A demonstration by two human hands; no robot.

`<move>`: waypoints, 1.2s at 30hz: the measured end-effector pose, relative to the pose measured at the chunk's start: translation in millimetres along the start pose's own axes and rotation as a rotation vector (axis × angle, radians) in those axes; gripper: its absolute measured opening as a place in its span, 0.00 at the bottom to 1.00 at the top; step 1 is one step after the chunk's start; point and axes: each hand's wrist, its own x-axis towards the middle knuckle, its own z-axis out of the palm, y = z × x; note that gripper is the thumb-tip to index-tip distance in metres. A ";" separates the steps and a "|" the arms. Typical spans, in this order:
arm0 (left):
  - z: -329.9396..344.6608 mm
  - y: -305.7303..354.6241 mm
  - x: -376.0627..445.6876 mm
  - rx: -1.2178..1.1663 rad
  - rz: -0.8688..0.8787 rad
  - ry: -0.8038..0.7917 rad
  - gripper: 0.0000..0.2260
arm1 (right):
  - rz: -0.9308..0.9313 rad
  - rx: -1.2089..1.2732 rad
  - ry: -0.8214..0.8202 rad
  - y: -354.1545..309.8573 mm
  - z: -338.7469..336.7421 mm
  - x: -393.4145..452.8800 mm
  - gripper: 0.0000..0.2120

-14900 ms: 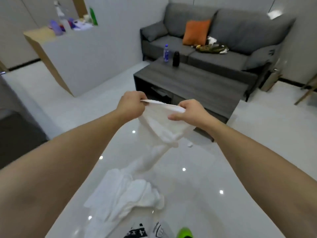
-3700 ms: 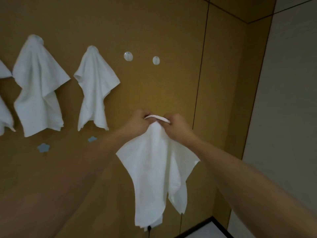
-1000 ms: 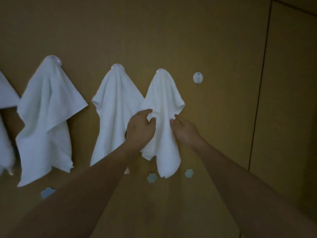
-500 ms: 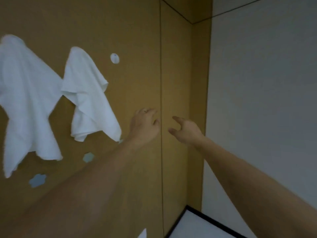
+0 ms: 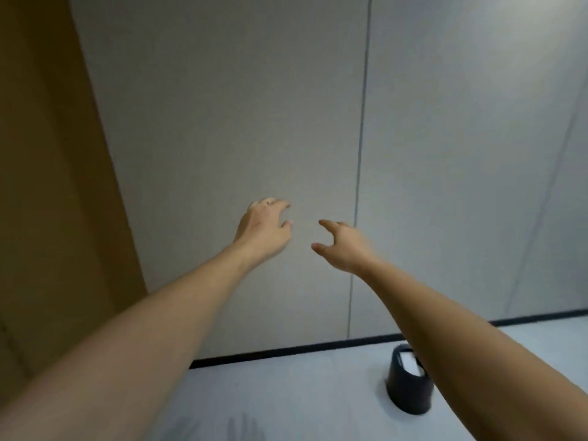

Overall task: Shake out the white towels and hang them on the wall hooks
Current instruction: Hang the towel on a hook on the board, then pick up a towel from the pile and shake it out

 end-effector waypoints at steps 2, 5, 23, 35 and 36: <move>54.8 61.4 14.2 -0.065 0.071 -0.064 0.20 | 0.095 -0.027 0.014 76.0 -22.8 -16.3 0.33; 131.3 149.3 28.4 -0.151 0.148 -0.175 0.21 | 0.239 -0.053 0.014 178.6 -54.4 -44.7 0.33; 507.6 523.1 48.0 -0.434 0.667 -0.846 0.24 | 1.136 -0.023 0.077 600.8 -126.1 -199.4 0.32; 679.9 672.1 52.3 -0.328 0.925 -1.200 0.25 | 1.616 0.217 0.159 739.2 -104.1 -264.0 0.31; 691.3 686.8 47.7 -0.321 0.948 -1.223 0.25 | 1.642 0.236 0.168 752.1 -103.6 -270.8 0.31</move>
